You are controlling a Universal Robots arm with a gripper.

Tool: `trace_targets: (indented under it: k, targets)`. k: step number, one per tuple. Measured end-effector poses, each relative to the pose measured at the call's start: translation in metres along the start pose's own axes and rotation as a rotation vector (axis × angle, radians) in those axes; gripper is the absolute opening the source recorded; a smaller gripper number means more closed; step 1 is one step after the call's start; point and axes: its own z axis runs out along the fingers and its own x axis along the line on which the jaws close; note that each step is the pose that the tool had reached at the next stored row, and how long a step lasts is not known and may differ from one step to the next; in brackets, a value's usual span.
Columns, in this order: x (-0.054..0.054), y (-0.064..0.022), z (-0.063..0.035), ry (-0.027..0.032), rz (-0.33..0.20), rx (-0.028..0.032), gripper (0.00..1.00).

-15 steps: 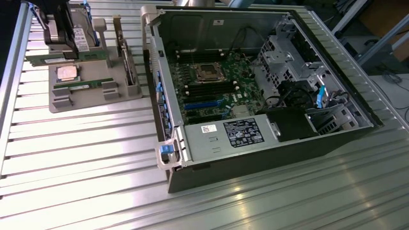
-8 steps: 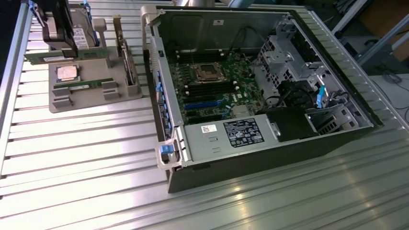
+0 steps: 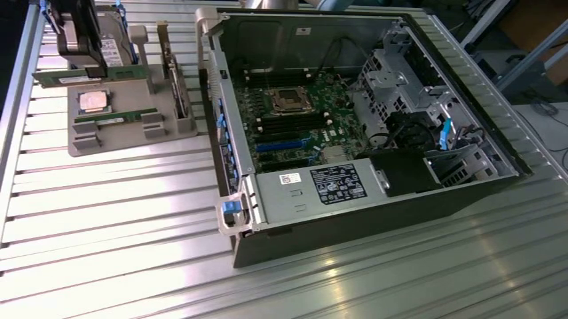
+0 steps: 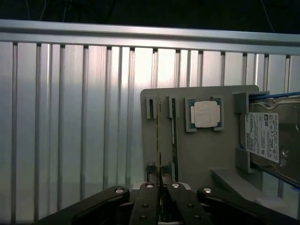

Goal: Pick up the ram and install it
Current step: 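Pick up the ram and move it above insertion slot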

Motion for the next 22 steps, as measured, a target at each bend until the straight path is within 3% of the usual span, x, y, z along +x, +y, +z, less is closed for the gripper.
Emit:
trace_targets:
  k: [22]
  targets:
    - [-0.0003, 0.0005, -0.0104, -0.0002, 0.0, 0.0001, 0.13]
